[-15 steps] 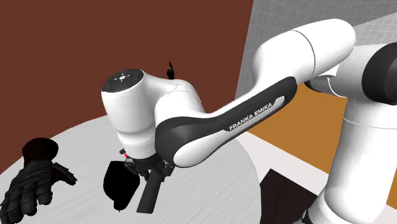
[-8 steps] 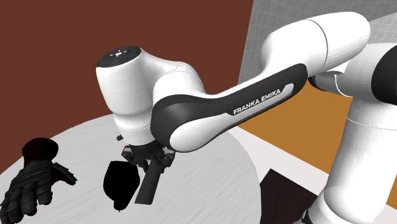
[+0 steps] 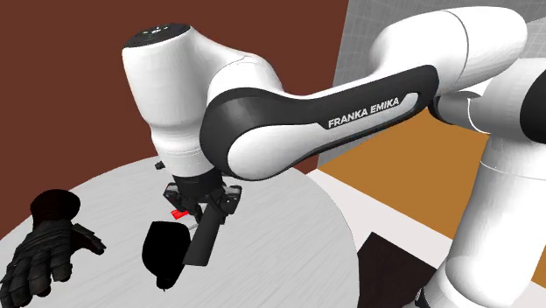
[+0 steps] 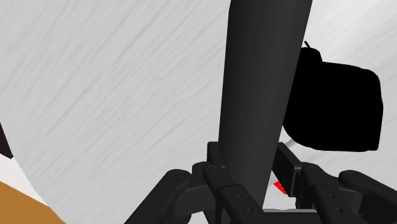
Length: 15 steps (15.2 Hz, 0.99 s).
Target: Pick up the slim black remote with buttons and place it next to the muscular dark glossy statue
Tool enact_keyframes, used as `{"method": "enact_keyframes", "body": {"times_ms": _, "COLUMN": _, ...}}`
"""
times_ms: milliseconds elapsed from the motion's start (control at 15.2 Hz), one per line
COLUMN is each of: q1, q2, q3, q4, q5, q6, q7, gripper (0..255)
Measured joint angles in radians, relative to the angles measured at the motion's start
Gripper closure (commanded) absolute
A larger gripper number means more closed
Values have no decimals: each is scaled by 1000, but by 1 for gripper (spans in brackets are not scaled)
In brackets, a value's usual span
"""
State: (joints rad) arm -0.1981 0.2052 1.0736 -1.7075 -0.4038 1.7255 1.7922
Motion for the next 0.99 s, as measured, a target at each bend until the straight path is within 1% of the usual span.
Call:
{"method": "enact_keyframes", "body": {"times_ms": 462, "q1": 11, "q2": -5, "q3": 5, "q4": 89, "q5": 9, "q6": -89, "q7": -20, "gripper": 255}}
{"method": "enact_keyframes", "body": {"times_ms": 990, "q1": 47, "q2": 21, "q3": 3, "q4": 218, "q5": -10, "q6": -202, "q7": -34, "gripper": 255}}
